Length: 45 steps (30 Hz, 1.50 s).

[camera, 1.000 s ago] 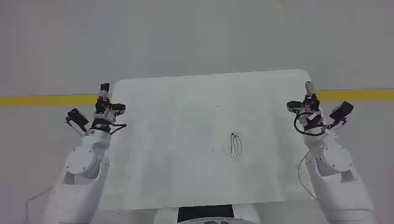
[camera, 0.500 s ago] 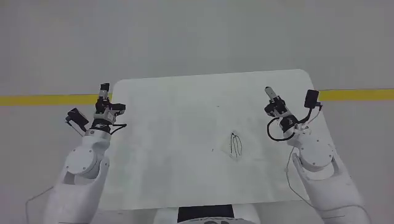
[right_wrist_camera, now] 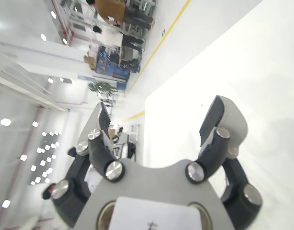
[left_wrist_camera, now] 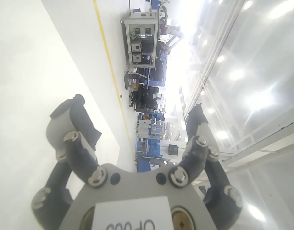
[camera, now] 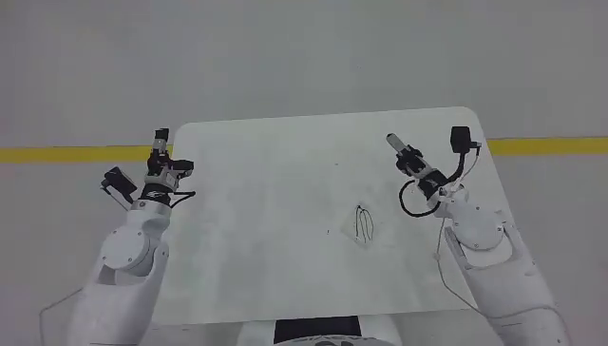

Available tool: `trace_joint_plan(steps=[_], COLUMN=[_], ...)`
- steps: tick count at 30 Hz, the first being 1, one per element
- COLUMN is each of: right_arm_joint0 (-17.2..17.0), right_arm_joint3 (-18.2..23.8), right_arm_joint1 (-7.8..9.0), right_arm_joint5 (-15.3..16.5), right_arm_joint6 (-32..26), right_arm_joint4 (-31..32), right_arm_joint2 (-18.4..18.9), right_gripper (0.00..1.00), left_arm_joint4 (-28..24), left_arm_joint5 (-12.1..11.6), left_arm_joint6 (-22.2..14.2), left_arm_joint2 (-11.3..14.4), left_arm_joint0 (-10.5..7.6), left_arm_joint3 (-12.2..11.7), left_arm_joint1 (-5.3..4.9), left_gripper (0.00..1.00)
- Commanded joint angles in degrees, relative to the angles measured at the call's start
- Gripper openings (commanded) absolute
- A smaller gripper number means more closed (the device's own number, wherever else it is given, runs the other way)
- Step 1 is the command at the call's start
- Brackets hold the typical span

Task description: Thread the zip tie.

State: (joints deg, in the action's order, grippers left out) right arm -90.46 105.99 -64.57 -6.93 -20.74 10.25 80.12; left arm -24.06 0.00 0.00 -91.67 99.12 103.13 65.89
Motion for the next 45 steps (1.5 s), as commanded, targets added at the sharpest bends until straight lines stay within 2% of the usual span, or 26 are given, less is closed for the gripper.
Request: trace_joint_plan(steps=[1, 5, 6, 7, 16, 18, 22, 26, 29, 32, 43, 45], right_arm_joint0=[1.6, 4.2, 4.6, 4.9, 4.9, 5.1, 8.2, 11.5, 13.0, 13.7, 13.7, 13.8], right_arm_joint3=[0.2, 0.0, -0.3, -0.7, -0.7, -0.6, 0.0, 0.6, 0.8, 0.8, 0.8, 2.3], right_arm_joint1=[0.17, 0.67, 1.00, 1.16, 1.16, 1.31, 1.70, 2.04, 2.08, 2.34, 2.34, 2.26], right_arm_joint5=[-1.6, -6.1, -6.8, -7.1, -7.1, -6.2, -5.5, -4.4, -3.9, -1.4, -1.4, 0.5], right_arm_joint6=[-3.8, -12.8, -16.1, -15.9, -15.9, -18.0, -26.2, -36.9, -42.3, -47.2, -47.2, -48.1], right_arm_joint4=[3.4, 8.8, 12.0, 14.3, 14.3, 17.2, 24.7, 31.7, 32.8, 33.5, 33.5, 32.6], right_arm_joint2=[-0.8, -2.2, -2.6, -2.2, -2.2, -3.6, -7.0, -10.9, -12.6, -13.4, -13.4, -14.6], right_gripper=[1.00, 1.00, 1.00, 1.00, 1.00, 1.00, 1.00, 1.00, 1.00, 1.00, 1.00, 1.00], left_arm_joint4=[0.0, 0.0, 0.0, 0.0, 0.0, 0.0, 0.0, 0.0, 0.0, 0.0, 0.0, 0.0], left_arm_joint5=[0.0, 0.0, 0.0, 0.0, 0.0, 0.0, 0.0, 0.0, 0.0, 0.0, 0.0, 0.0], left_arm_joint6=[0.0, 0.0, 0.0, 0.0, 0.0, 0.0, 0.0, 0.0, 0.0, 0.0, 0.0, 0.0], left_arm_joint2=[0.0, 0.0, 0.0, 0.0, 0.0, 0.0, 0.0, 0.0, 0.0, 0.0, 0.0, 0.0], left_arm_joint0=[0.00, 0.00, 0.00, 0.00, 0.00, 0.00, 0.00, 0.00, 0.00, 0.00, 0.00, 0.00], left_arm_joint3=[0.0, 0.0, 0.0, 0.0, 0.0, 0.0, 0.0, 0.0, 0.0, 0.0, 0.0, 0.0], left_arm_joint1=[0.00, 0.00, 0.00, 0.00, 0.00, 0.00, 0.00, 0.00, 0.00, 0.00, 0.00, 0.00], left_gripper=[1.00, 1.00, 1.00, 1.00, 1.00, 1.00, 1.00, 1.00, 1.00, 1.00, 1.00, 1.00])
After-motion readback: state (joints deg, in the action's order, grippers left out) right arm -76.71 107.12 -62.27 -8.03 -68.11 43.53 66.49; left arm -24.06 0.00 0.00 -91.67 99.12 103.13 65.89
